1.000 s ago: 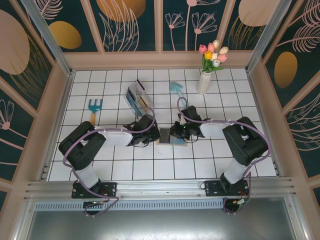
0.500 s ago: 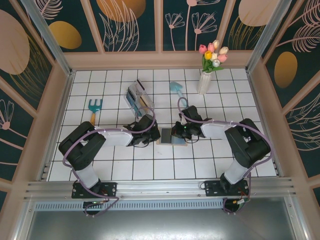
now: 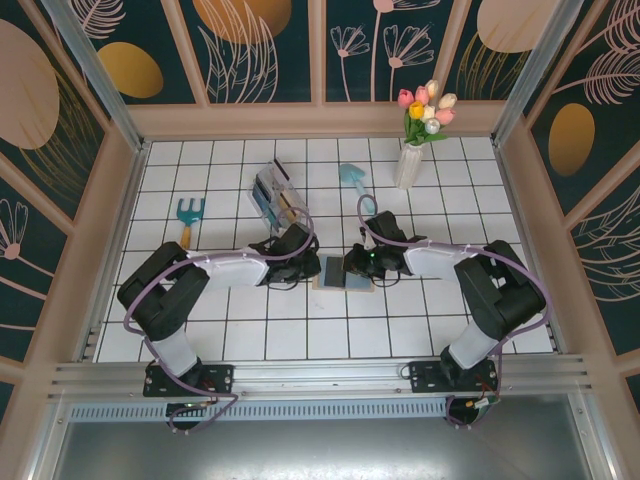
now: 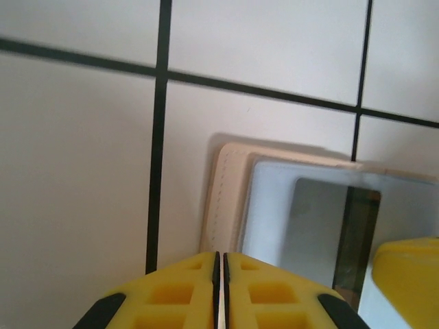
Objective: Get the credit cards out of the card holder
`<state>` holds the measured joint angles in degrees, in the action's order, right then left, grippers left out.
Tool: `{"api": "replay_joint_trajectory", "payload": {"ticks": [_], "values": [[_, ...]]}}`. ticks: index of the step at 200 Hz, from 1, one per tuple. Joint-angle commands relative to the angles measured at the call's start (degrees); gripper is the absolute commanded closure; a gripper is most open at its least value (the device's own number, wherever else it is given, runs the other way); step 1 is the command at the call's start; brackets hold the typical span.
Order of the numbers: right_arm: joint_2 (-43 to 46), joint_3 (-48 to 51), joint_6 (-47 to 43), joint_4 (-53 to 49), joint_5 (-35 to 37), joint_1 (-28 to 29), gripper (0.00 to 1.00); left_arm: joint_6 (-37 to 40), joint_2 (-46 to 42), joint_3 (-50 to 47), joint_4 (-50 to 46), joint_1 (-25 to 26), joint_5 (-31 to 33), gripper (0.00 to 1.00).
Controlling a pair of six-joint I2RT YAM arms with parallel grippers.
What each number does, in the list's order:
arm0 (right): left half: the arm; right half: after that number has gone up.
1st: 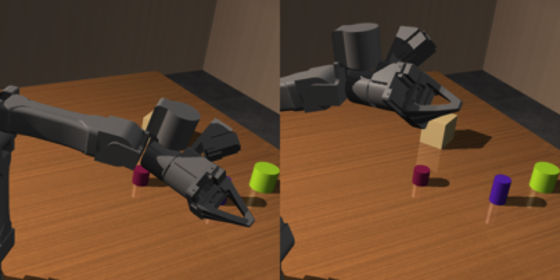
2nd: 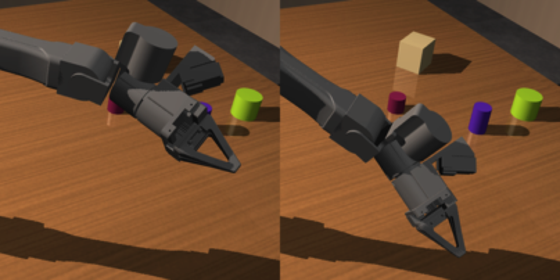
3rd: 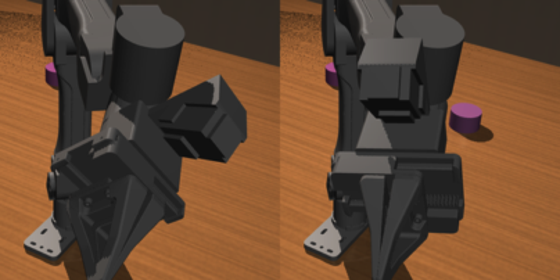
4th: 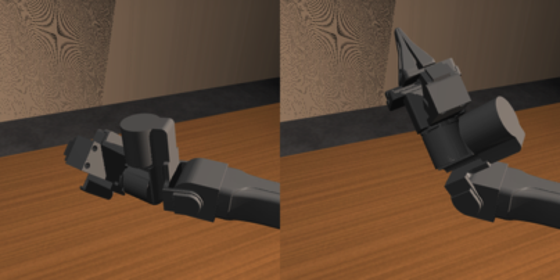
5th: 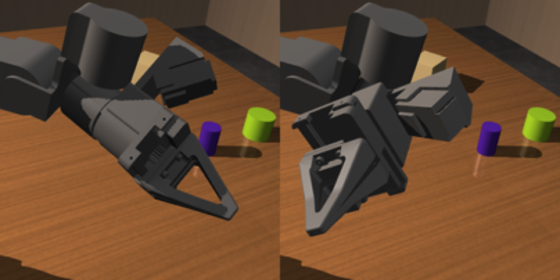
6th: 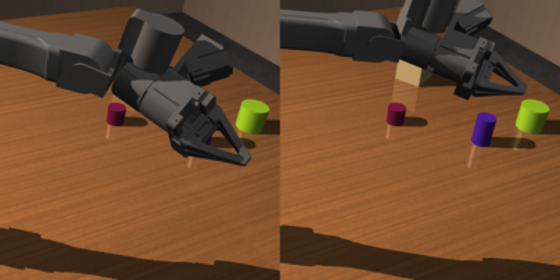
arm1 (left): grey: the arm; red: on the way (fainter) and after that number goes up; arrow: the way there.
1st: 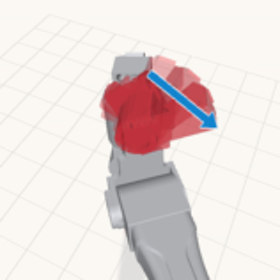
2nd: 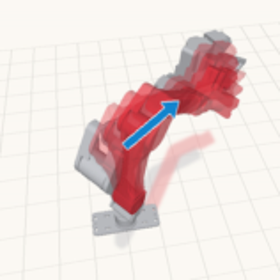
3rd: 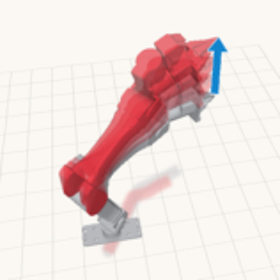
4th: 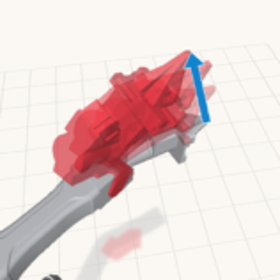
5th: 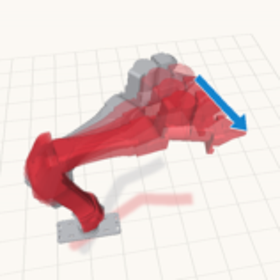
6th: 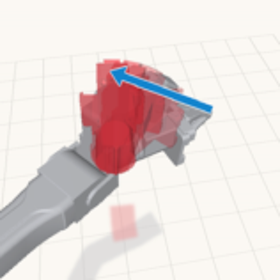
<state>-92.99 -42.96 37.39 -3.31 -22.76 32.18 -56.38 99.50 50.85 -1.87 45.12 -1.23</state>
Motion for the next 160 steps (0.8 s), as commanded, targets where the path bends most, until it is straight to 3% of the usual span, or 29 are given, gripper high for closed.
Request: {"api": "replay_joint_trajectory", "payload": {"ticks": [1,55,112,160], "values": [[-0.35,0.31,-0.58,-0.57,-1.4,-0.5,0.78,3.55,-2.99,2.66,-4.62,0.21,2.5,0.86],[-1.87,0.69,-0.39,0.01,-2.9,-0.47,0.75,3.83,-1.68,1.57,3.38,0.26,-6.33,0.92],[-3.19,1.16,-0.47,-0.13,-2.02,-0.54,0.75,4.09,4.06,1.28,4.11,0.3,-7.81,0.99],[-3.37,2.69,0.73,3.21,-4.92,-0.52,0.75,3.56,4.86,0.05,2.05,0.29,-5.9,1.0]]}}
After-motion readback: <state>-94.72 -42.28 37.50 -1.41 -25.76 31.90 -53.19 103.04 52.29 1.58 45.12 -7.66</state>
